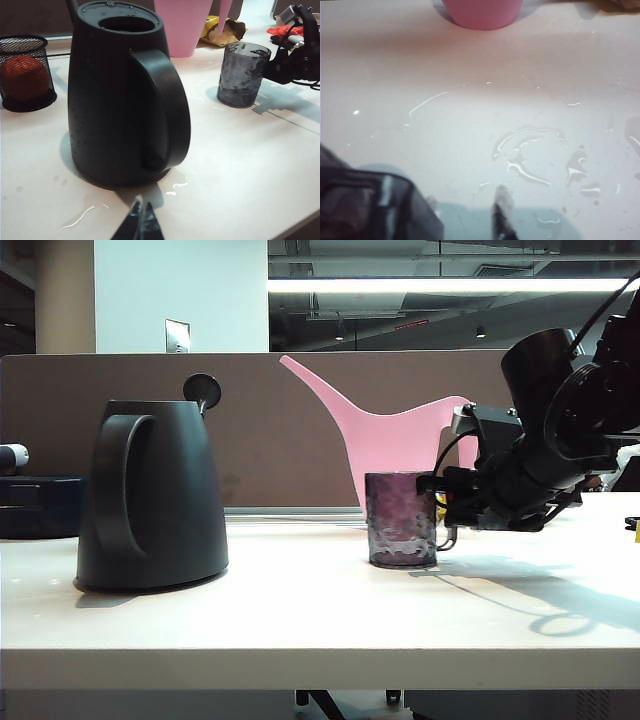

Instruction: Pour the water from the cup into the kettle.

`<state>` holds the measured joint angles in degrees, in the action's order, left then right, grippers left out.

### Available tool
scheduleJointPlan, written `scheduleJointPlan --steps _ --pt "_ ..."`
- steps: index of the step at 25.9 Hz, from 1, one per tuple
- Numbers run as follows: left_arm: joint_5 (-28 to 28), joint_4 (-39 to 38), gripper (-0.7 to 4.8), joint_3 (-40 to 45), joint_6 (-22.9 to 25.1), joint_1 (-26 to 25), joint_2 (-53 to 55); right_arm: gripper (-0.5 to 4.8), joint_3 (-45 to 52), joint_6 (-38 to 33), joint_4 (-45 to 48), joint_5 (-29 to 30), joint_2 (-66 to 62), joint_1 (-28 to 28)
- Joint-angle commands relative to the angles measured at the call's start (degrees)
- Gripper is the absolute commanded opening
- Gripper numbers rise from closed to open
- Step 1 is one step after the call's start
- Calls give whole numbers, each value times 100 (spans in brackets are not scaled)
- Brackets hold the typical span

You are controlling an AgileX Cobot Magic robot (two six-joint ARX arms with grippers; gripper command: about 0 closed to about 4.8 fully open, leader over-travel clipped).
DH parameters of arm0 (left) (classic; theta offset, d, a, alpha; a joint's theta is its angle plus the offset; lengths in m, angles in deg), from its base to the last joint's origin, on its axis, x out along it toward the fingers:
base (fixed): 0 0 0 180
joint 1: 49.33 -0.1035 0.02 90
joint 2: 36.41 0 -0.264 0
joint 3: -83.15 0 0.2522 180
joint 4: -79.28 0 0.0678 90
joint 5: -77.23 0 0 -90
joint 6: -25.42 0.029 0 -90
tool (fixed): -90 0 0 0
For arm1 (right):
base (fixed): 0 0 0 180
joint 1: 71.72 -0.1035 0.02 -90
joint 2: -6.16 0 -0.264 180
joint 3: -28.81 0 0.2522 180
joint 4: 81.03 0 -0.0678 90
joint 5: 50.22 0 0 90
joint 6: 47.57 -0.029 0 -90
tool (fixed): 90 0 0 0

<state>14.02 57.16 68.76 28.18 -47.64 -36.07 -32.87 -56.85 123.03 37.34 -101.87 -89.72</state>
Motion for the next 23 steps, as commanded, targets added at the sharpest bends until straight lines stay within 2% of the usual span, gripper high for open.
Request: scheduleJointPlan --steps 1,11,19,23 --pt "26 28 -5 -11 -22 0 2 163 -15 4 -179 4 28 -2" --pt "28 28 -5 -11 -22 0 2 162 -9 4 -855 -2 691 -17" --pt "42 28 -5 -11 -20 0 2 162 11 4 -1827 2 1043 -33" --pt "42 28 -5 -11 -20 0 2 157 129 7 -1886 -20 1399 -33"
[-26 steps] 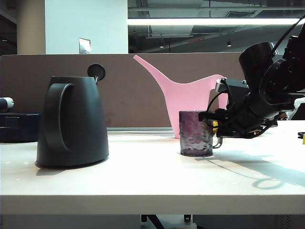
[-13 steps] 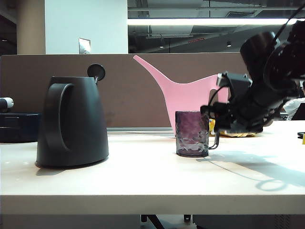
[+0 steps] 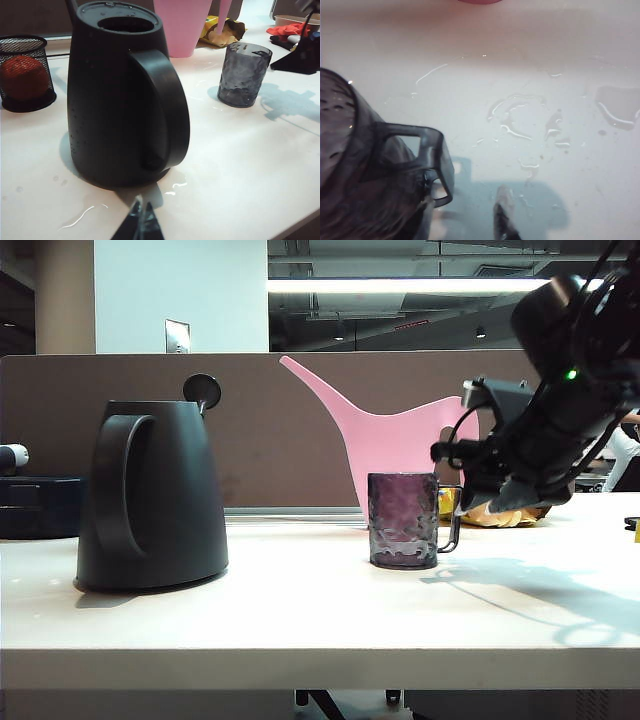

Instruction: Pour the water from the cup into the kettle.

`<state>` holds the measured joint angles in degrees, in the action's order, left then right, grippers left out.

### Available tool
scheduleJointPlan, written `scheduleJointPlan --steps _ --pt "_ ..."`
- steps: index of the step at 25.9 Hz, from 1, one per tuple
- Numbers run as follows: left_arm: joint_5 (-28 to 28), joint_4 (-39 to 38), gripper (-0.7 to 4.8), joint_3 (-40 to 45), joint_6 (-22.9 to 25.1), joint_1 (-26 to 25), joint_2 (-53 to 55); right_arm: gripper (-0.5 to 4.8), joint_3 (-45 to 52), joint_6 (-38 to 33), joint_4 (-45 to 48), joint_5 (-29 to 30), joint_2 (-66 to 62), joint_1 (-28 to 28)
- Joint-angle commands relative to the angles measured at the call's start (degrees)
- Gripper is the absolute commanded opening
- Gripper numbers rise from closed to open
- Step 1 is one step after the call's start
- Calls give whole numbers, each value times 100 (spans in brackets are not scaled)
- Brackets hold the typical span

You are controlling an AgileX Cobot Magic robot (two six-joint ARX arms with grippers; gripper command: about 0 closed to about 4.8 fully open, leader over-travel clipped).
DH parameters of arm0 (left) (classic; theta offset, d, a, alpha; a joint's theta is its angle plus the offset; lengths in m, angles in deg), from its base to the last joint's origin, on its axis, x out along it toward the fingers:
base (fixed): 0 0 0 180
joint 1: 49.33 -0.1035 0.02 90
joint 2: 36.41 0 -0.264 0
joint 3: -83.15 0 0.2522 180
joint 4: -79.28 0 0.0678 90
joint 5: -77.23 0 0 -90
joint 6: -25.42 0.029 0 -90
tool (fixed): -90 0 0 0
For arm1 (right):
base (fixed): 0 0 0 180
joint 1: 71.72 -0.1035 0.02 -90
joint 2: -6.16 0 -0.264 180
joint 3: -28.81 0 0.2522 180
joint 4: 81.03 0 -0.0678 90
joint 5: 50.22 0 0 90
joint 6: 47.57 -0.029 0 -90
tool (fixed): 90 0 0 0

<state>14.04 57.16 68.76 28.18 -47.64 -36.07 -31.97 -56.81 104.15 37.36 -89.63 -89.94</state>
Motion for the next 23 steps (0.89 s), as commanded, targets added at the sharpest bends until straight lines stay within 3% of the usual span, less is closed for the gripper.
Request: scheduleJointPlan --steps 1,8,13,14,19,23 --pt "39 31 -5 -13 -20 0 2 157 52 2 -57 -20 254 -11" --pt "48 31 -5 -20 -22 0 2 154 66 2 -662 -22 975 -11" --pt "66 28 -5 -42 -20 0 2 66 116 157 -1185 -44 1764 2" --pt "70 52 -5 -59 -20 0 2 -11 116 343 -1458 -48 2072 39" --pt "136 68 -5 -59 -20 0 2 -8 437 520 -1768 -61 3042 293" --pt "149 70 -5 -59 -20 0 2 -8 1049 520 -1919 4 4214 841"
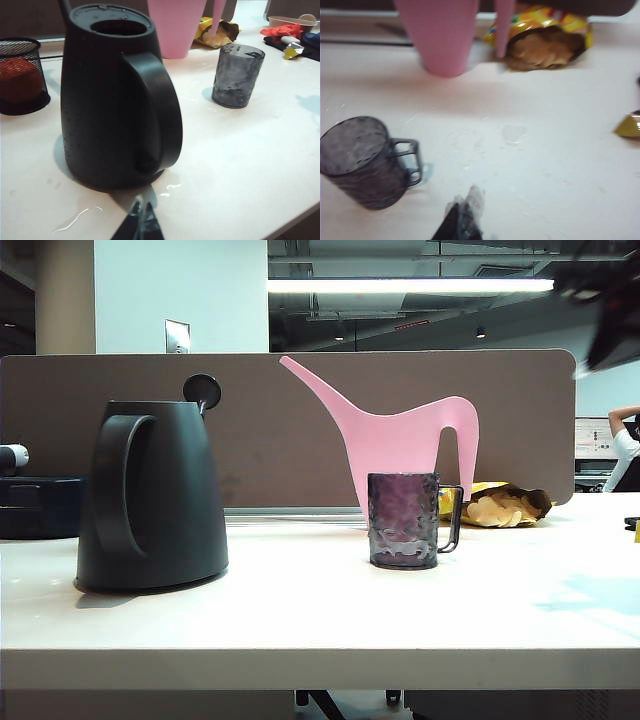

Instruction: Pour the water from the cup into the kettle.

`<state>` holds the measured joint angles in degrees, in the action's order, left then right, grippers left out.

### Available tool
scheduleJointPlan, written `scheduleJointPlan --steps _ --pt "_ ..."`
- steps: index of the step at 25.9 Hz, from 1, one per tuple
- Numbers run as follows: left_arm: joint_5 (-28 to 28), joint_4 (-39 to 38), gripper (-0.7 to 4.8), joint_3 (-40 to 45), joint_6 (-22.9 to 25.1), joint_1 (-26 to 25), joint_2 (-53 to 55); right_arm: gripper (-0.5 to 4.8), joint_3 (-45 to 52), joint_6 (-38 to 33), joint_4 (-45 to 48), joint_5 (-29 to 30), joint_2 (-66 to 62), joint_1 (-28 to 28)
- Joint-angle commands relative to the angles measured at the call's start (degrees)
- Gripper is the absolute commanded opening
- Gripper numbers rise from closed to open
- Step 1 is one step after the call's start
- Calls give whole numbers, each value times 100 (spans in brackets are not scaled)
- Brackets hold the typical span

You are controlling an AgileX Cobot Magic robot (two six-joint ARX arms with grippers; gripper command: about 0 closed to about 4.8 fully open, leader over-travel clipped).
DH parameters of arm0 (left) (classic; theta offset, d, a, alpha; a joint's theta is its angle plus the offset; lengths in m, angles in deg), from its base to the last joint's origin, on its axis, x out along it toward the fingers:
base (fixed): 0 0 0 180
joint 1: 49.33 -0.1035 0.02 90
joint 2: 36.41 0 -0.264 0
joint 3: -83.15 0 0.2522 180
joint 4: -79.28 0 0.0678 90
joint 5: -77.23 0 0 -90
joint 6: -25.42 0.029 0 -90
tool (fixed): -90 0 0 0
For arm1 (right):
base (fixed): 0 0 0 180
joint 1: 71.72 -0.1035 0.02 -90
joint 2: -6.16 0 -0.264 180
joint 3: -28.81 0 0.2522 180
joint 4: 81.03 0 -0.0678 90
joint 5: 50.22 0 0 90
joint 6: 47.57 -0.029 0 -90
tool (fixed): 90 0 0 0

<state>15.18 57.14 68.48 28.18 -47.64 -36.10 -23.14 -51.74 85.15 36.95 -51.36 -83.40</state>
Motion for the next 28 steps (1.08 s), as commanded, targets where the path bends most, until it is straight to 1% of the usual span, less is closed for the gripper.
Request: scheduleJointPlan --steps 1,3,6,9,11,14,16,17,22,25,28 --pt "35 72 -5 -31 -22 0 4 -8 352 9 -81 221 767 411" --pt "35 72 -5 -31 -22 0 4 -8 610 9 -118 487 1327 704" --pt "35 72 -5 -31 -20 0 4 -8 935 9 -149 638 2055 1025" --pt "28 72 -5 -31 -20 0 4 -8 1255 -46 -175 1014 2728 1346" --pt "15 72 -5 -31 -20 0 4 -8 1440 -188 -417 1047 3169 1521" --pt "-35 72 -5 -24 -20 0 4 -8 1816 -188 -573 1067 3853 1576" --pt "-291 72 -5 -24 -20 0 4 -8 2070 -188 -586 1069 4218 1574" --pt "-590 81 -5 -24 -20 -2 4 -8 2308 -188 -616 1067 4568 1574" --pt "-1521 352 -5 -24 -33 0 4 -8 2988 -186 -833 1064 5779 1572" --pt "-2020 498 -5 -22 -57 4 4 -8 3084 -186 -909 1069 5733 1563" --pt "-2422 590 -5 -20 -177 0 7 -8 3158 -181 -894 1058 5768 1541"
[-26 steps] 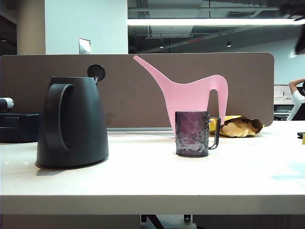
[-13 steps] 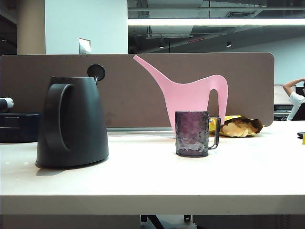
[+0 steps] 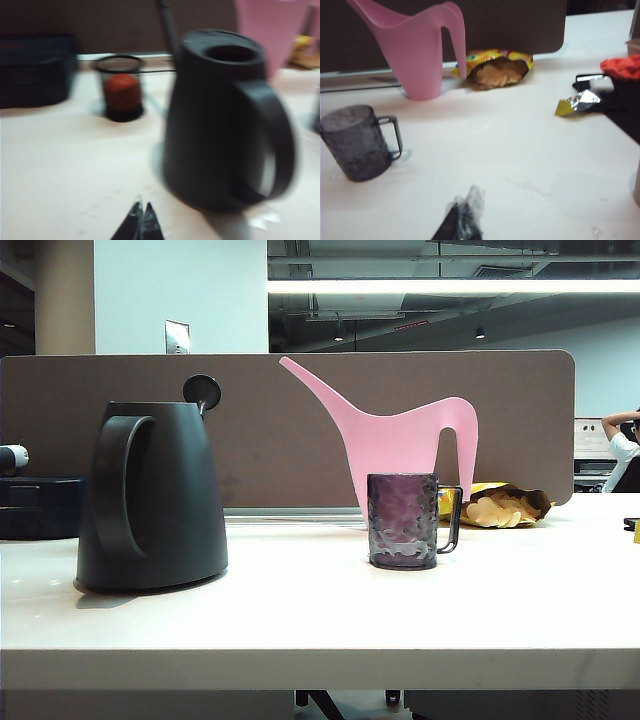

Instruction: Pour the water from the cup into the kettle.

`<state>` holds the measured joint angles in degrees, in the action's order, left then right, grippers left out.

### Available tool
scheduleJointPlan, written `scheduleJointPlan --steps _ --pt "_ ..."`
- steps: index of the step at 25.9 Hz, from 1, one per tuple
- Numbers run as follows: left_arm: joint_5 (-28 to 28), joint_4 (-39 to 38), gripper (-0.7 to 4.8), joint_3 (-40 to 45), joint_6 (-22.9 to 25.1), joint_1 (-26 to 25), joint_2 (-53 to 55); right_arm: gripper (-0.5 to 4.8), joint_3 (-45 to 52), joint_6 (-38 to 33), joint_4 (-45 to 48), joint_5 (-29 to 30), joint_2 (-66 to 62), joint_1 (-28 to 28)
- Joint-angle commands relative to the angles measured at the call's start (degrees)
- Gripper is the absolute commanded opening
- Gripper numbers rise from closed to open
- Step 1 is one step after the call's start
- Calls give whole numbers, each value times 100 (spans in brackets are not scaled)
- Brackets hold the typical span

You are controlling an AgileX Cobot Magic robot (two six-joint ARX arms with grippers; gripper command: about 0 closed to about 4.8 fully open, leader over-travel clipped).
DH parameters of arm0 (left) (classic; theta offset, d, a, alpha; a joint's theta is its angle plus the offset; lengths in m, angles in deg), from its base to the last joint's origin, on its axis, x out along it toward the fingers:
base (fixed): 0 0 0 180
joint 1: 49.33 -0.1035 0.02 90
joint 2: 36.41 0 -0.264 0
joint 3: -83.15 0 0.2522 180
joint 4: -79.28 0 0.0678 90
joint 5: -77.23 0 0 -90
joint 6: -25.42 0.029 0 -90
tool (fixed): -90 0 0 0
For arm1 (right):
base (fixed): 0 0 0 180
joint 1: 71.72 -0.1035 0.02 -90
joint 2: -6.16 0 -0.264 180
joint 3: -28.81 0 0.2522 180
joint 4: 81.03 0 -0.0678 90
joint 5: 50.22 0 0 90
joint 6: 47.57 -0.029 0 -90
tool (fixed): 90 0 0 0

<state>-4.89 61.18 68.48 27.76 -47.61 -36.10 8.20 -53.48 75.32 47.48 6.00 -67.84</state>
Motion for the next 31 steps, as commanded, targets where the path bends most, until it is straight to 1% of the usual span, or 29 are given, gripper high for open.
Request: scheduleJointPlan --steps 1,4,6,10,12,13,19,31 --pt "-546 214 -5 -22 -157 -2 4 -8 37 -7 87 -7 31 -11" --pt "-946 466 -5 28 -332 -2 4 -8 225 20 289 -11 31 -13" --pt "-1016 511 -5 28 -332 -2 4 -8 376 20 474 -9 31 -13" --pt "-975 525 -5 28 -334 -2 4 -8 599 35 708 -13 31 -13" --pt "-890 527 -5 28 -334 -2 4 -8 634 144 732 -17 31 -13" --pt "-890 527 -5 28 -334 0 4 -8 643 306 732 -31 31 -13" --pt "-892 525 -5 28 -330 -2 4 -8 643 468 887 -31 33 -13" --pt "-896 435 -5 28 -323 -2 4 -8 643 468 800 -26 31 -13"
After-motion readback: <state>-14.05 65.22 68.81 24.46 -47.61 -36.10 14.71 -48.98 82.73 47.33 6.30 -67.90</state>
